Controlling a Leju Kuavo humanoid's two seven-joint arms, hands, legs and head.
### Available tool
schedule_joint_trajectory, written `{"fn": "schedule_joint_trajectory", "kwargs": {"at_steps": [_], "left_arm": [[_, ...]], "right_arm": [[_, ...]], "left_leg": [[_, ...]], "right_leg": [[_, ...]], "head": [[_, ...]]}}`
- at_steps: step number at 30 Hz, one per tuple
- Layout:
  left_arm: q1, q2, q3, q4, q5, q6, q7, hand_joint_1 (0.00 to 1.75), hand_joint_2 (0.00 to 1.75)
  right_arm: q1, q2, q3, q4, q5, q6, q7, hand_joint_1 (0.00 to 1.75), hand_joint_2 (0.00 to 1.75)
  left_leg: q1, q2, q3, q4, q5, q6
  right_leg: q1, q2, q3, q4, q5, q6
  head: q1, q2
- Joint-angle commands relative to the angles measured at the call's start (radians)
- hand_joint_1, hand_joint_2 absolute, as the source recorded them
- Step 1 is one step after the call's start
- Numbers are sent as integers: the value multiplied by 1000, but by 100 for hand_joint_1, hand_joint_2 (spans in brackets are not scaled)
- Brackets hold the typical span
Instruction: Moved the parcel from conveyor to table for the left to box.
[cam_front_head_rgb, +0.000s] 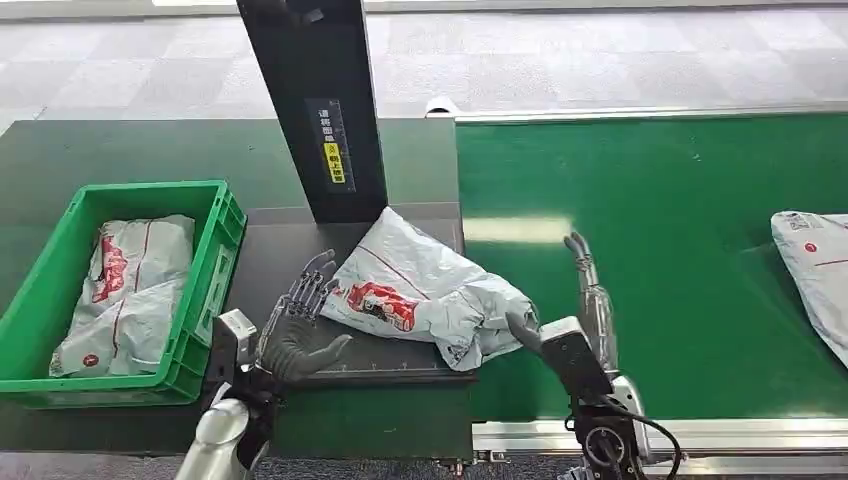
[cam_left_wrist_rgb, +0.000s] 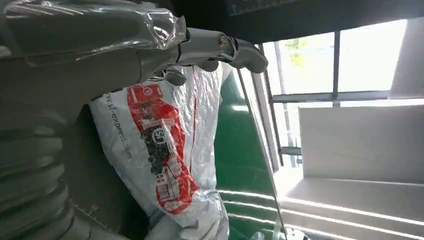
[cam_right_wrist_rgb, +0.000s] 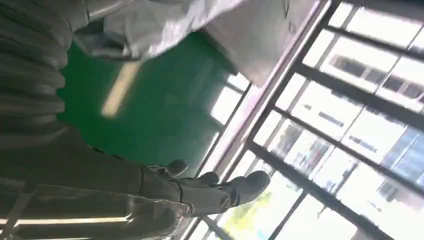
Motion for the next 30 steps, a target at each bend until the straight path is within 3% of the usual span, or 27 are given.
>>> {"fn": "schedule_joint_trajectory", "kwargs": {"at_steps": [1, 6, 9, 11, 16, 21, 25, 30], "left_arm": [[-72, -19, -88, 19, -94, 48, 10, 0, 175], [-185, -34, -160, 83, -212, 158, 49, 0, 175], [-226, -30, -253, 126, -522, 456, 109, 0, 175], [-247, -32, -297, 151, -627, 496, 160, 0, 175], [-252, -35, -303, 165, -641, 502, 166, 0, 175], [-344, -62, -393, 373, -891, 458, 339, 0, 175], [-349, -66, -399, 402, -911, 456, 348, 0, 175], [-362, -109, -387, 552, -895, 293, 300, 0, 175]], "right_arm": [[-5, 57, -171, 54, -27, -51, 53, 0, 175], [-20, 65, -151, 76, 26, -37, 112, 0, 175], [-6, 67, -133, 69, 53, -6, 136, 0, 175], [-11, 67, -120, 80, 58, 30, 151, 0, 175], [-19, 70, -122, 90, 57, 37, 153, 0, 175], [-26, 69, -95, 108, 26, 146, 132, 0, 175], [-25, 69, -92, 106, 26, 149, 130, 0, 175], [-44, 77, -90, 125, 27, 160, 128, 0, 175]], "left_leg": [[0, -3, 0, 0, 1, 1], [0, -4, -1, 1, 1, 1], [0, -3, 0, 0, 1, 1], [0, -4, 1, -1, 1, 1], [0, -2, 2, -1, 0, 1], [0, -2, 1, -1, 1, 1], [0, -1, 1, -1, 0, 1], [-1, -1, 2, -1, 0, 1]], "right_leg": [[0, -3, 1, -1, 0, 0], [0, -4, 0, 0, 0, -1], [0, -3, 2, -1, 0, -1], [0, -4, 2, -1, 0, -1], [0, -1, 2, -1, 0, 0], [0, -3, 2, -1, 0, -1], [0, 0, 2, -1, 1, -1], [0, -1, 3, -2, 0, -1]], "head": [[0, 0], [0, 0], [0, 0], [0, 0], [0, 0], [0, 0], [0, 0], [0, 0]]}}
